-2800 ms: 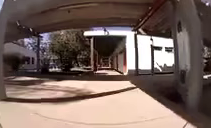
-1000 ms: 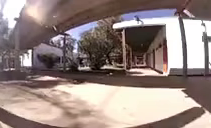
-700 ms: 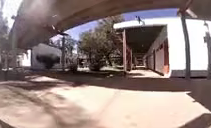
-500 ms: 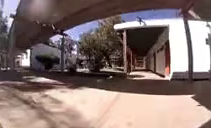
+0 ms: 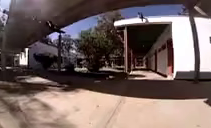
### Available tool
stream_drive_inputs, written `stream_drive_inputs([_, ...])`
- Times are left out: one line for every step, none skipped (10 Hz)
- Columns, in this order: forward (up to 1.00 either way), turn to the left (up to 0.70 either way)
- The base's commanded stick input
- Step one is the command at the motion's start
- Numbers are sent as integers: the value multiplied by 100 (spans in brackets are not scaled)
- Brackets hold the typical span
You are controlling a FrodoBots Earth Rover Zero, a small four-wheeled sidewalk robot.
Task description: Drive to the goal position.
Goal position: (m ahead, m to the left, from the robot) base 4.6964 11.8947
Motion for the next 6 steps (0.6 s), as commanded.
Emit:
stream_drive_inputs([70,35])
stream_drive_inputs([70,35])
stream_drive_inputs([70,35])
stream_drive_inputs([70,35])
stream_drive_inputs([70,35])
stream_drive_inputs([70,35])
